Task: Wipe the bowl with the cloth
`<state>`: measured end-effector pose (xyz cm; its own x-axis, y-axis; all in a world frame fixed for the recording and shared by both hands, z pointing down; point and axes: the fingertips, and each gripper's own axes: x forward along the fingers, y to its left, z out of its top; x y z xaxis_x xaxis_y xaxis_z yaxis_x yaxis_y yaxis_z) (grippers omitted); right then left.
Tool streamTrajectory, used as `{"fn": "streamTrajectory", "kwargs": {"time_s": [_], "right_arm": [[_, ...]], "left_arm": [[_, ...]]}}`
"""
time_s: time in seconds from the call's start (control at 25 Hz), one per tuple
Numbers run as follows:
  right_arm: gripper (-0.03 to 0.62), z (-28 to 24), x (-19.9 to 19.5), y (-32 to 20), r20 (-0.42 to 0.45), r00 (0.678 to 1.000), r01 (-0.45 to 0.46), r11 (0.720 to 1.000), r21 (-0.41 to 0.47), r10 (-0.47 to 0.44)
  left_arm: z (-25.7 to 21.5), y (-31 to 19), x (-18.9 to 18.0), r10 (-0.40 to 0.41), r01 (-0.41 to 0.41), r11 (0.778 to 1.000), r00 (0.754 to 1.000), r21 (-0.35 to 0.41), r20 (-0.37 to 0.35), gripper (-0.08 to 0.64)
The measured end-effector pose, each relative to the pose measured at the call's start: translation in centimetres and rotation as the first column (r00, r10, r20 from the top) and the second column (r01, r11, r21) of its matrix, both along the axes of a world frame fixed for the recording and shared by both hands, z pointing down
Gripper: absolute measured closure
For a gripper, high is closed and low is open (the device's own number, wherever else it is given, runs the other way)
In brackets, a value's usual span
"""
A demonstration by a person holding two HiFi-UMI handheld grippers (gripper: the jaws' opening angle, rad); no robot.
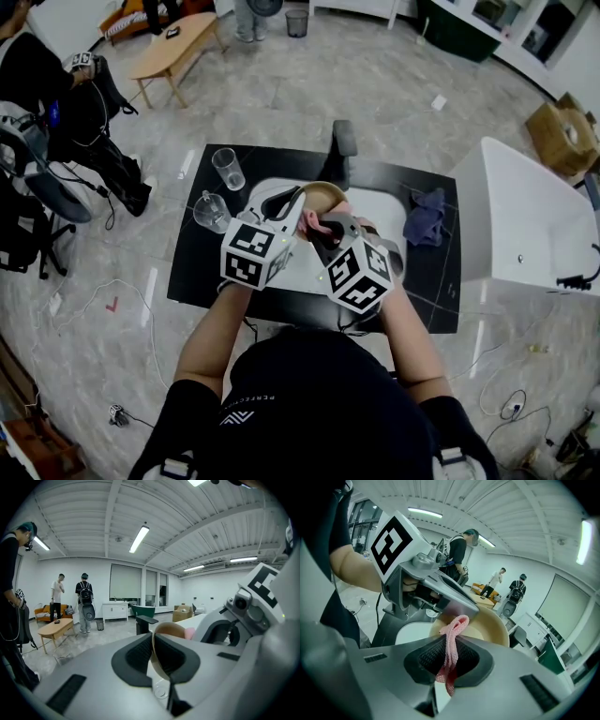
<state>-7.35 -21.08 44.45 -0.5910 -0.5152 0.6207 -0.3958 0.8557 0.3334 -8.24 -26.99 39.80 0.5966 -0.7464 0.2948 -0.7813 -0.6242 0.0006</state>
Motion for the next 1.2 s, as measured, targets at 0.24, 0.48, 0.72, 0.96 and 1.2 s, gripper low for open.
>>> {"fn": "streamTrajectory", "kwargs": {"time_s": [0.24,0.48,0.72,0.96,1.2], "right_arm": [[0.543,0.4,0.8,-0.1,-0.039,0.999,-0.007,1.0,0.005,0.007],[0.543,0.6,1.9,-0.7,-0.099,0.994,-0.035,0.999,0.035,0.038],[0.543,0.8,2.9,-1.3,-0.131,0.989,-0.062,0.996,0.058,0.069],[0.543,0.3,3.4,-2.1,-0.145,0.985,-0.082,0.991,0.104,0.097],[0.543,-1.3,3.6,-3.3,-0.143,0.983,-0.087,0.981,0.173,0.112]], "left_arm": [[0.3,0.1,-0.1,0.006,-0.006,1.0,1.0,0.0,0.004,0.538],[0.3,0.3,0.0,0.025,-0.025,1.0,1.0,-0.001,0.006,0.538],[1.0,0.6,0.3,0.042,-0.042,0.999,0.999,-0.02,0.013,0.538],[1.3,0.6,0.9,0.058,-0.058,0.998,0.998,-0.027,0.008,0.538],[0.7,0.0,1.4,0.062,-0.063,0.998,0.998,-0.024,-0.005,0.54]]}}
